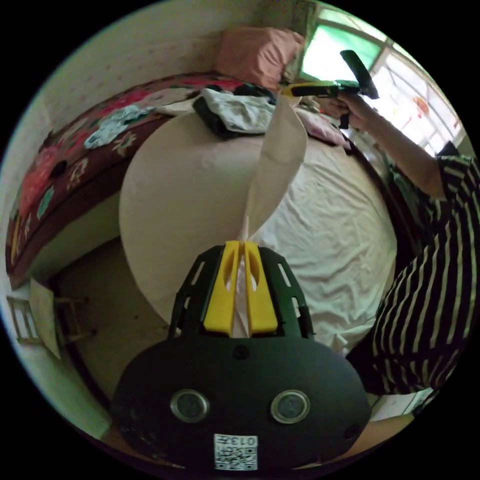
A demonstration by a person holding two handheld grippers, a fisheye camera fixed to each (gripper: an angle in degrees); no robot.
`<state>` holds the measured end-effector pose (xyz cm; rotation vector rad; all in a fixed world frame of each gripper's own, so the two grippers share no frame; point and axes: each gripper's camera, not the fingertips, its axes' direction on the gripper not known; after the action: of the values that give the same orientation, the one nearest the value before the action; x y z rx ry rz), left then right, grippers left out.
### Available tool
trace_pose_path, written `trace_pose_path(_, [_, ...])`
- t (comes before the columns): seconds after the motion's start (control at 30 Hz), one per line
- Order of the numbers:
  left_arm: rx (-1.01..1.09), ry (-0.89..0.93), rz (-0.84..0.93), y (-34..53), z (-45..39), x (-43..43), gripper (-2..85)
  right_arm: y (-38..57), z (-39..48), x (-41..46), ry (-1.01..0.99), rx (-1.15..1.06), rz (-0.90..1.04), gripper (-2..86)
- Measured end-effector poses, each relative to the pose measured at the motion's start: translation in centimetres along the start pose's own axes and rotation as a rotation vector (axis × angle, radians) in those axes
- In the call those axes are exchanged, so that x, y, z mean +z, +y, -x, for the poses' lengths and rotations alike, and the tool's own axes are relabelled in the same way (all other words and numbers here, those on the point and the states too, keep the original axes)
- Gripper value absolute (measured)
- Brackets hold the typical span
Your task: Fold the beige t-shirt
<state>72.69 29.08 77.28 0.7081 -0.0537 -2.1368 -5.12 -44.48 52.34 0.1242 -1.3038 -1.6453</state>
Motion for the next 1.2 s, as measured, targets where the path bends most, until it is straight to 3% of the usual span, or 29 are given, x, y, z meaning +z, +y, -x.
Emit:
trace_pose_path(0.1, [-0.137,0.035,-0.072,0.0,5.1,-1.3,1.1,-6.0,-0.1,2.9,0.01,-0.038,-0.001,2.3])
trace_pose_path(0.3, [-0.46,0.151,0.016,-0.1,13.2,1.3,2.6,-10.9,-3.1,12.0,-0.064,0.084,0.237,5.9])
trace_pose_path(0.43, [-0.629,0.154,-0.142,1.4,16.0,-0.7,3.8,-7.7,-6.4,9.5,-0.066,0.146,0.115,7.7])
trace_pose_path(0.53, [-0.569,0.07,-0.142,-0.2,15.8,-1.4,4.4,-3.0,-7.8,5.9,-0.016,0.094,-0.012,9.1])
trace_pose_path(0.67, [-0.37,0.01,-0.076,-7.0,14.0,-0.2,6.4,0.2,-9.5,4.3,0.077,-0.032,-0.002,9.3])
trace_pose_path(0.9, [-0.013,0.069,-0.149,-19.7,7.5,0.7,13.9,-2.5,-11.2,4.9,-0.09,0.04,0.013,5.9])
trace_pose_path(1.03, [0.126,-0.132,0.219,-25.0,6.5,6.1,3.2,-3.3,-10.3,8.0,-0.071,-0.029,0.096,6.5])
trace_pose_path(1.07, [0.131,-0.14,0.317,-25.6,7.1,7.6,1.8,-3.2,-10.4,8.2,-0.069,-0.035,0.107,6.5])
trace_pose_path(1.2, [-0.063,-0.073,0.248,-26.0,10.5,6.3,0.7,-1.6,-15.3,6.3,-0.112,0.063,0.042,4.4])
